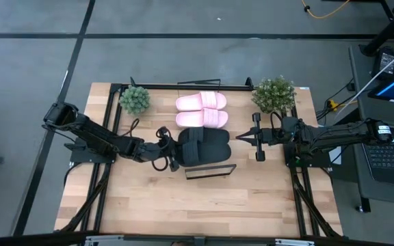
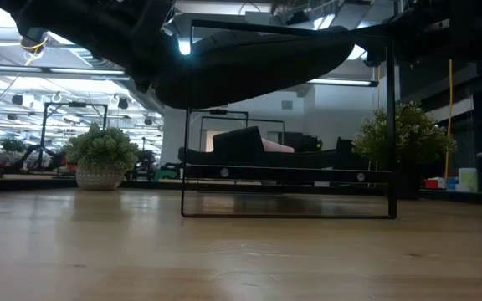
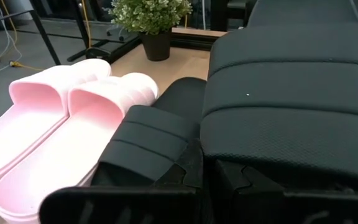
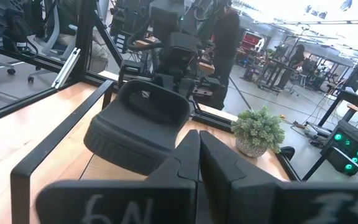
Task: Pick and place slides into the shelf
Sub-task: Put the black slides on the shelf
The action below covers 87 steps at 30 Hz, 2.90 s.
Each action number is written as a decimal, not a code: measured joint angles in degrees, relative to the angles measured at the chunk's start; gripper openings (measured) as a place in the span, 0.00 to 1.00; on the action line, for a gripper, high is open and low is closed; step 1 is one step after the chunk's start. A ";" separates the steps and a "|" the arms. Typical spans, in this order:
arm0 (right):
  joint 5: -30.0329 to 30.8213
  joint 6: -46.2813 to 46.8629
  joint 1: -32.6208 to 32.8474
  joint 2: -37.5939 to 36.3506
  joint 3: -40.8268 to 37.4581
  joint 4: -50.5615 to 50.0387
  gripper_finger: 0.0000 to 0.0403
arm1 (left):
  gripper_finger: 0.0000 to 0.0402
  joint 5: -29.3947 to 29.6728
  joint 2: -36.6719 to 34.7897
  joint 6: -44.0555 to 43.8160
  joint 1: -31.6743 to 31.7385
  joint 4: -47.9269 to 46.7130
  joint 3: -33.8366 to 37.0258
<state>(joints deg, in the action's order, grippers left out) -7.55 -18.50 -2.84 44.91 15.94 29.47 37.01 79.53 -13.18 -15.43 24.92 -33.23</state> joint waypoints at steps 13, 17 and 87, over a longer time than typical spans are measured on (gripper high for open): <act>0.00 0.00 0.01 0.00 -0.02 0.09 0.04 | 0.00 -1.51 0.00 -1.91 0.76 -0.49 0.00; 0.00 0.00 0.01 0.00 0.00 0.13 0.04 | 0.00 -1.68 1.00 -3.27 0.32 -0.07 -0.04; 0.00 0.03 -0.01 -0.01 -0.01 0.48 0.04 | 0.00 -3.35 14.49 -6.19 1.46 7.41 -1.08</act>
<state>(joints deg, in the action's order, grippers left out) -7.55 -18.47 -2.85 44.89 15.94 29.96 33.66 94.01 -19.38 -13.98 32.32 -34.32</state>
